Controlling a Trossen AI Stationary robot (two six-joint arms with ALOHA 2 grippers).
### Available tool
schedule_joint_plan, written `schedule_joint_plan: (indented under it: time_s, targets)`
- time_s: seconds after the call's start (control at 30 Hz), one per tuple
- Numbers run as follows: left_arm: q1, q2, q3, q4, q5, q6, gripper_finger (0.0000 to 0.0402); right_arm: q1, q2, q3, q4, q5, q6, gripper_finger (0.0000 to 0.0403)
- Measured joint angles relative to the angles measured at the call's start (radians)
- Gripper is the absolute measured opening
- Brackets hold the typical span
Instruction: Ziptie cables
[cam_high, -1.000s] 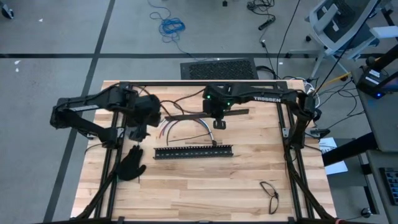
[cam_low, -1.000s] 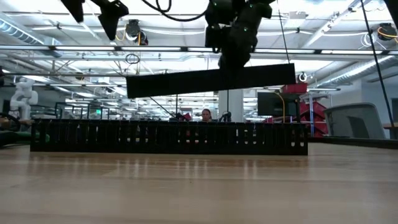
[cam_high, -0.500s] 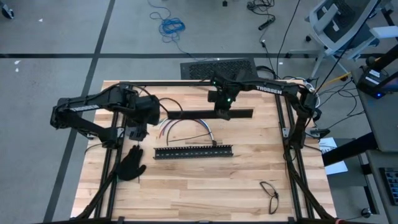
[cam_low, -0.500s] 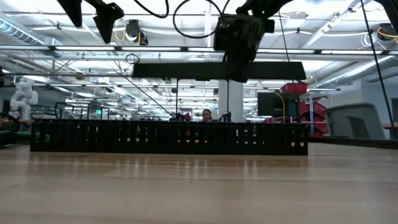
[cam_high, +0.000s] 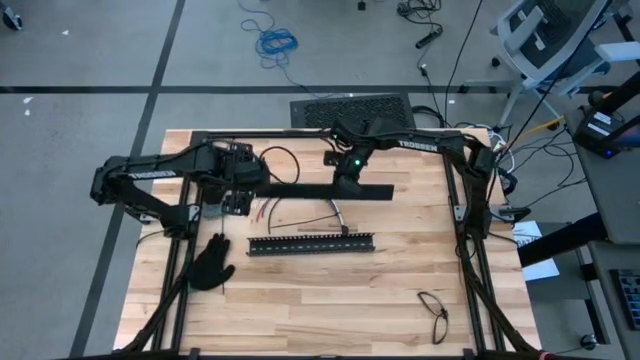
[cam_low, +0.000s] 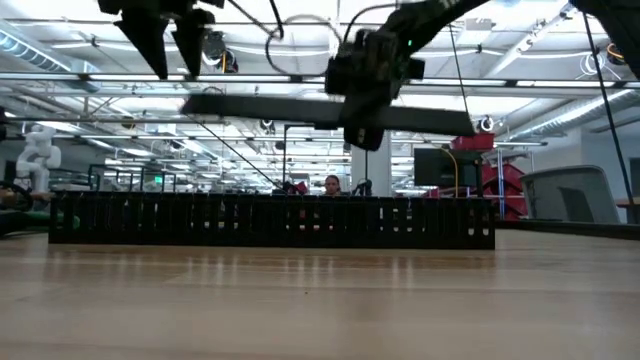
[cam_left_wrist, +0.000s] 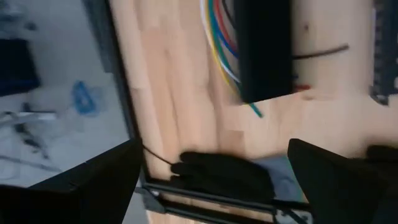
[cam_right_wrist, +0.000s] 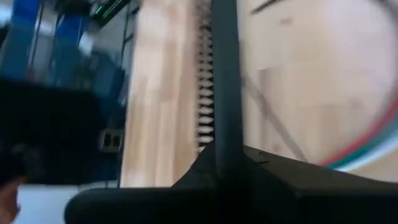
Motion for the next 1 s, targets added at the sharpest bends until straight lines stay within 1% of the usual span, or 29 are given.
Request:
schedule_joint_plan:
  time_s: [0.1, 0.17, 0.23, 0.33, 0.4, 0.43, 0.5, 0.53, 0.6, 0.7, 0.87, 1.0]
  targets:
    - [-0.064, -0.001, 0.007, 0.002, -0.104, -0.04, 0.0395, -0.033, 0.026, -0.001, 0.085, -0.007, 0.108, 0.0]
    - [-0.098, -0.003, 0.007, 0.008, -0.183, -0.044, 0.0395, -0.051, 0.04, 0.0, 0.131, -0.054, 0.18, 0.0]
    - [-0.12, -0.005, 0.007, 0.027, -0.226, -0.043, 0.0395, -0.063, 0.063, 0.0, 0.141, -0.101, 0.246, 0.0]
    - [-0.119, -0.005, -0.017, 0.086, -0.266, -0.005, 0.0395, -0.068, 0.084, -0.001, 0.159, -0.171, 0.302, 0.0]
    - [-0.103, -0.005, -0.041, 0.108, -0.265, 0.015, 0.0395, -0.059, 0.079, -0.001, 0.17, -0.178, 0.309, 0.0]
    - [-0.093, -0.005, -0.052, 0.123, -0.246, 0.018, 0.0395, -0.053, 0.079, 0.0, 0.18, -0.183, 0.309, 0.0]
    - [-0.078, -0.005, -0.08, 0.156, -0.176, 0.035, 0.0395, -0.043, 0.079, 0.0, 0.203, -0.184, 0.325, 0.0]
    - [-0.075, -0.005, -0.096, 0.169, -0.165, 0.04, 0.0395, -0.039, 0.078, 0.0, 0.225, -0.185, 0.336, 0.0]
    - [-0.064, -0.004, -0.12, 0.174, -0.172, 0.06, 0.0395, -0.035, 0.074, 0.0, 0.275, -0.204, 0.364, 0.0]
    - [-0.052, -0.005, -0.127, 0.165, -0.19, 0.043, 0.0395, -0.034, 0.07, 0.0, 0.31, -0.23, 0.386, 0.0]
    - [-0.047, -0.005, -0.127, 0.168, -0.218, 0.014, 0.0395, -0.032, 0.07, 0.0, 0.317, -0.238, 0.398, 0.0]
    - [-0.027, -0.005, -0.127, 0.158, -0.223, 0.013, 0.0395, -0.025, 0.068, 0.0, 0.326, -0.27, 0.396, 0.0]
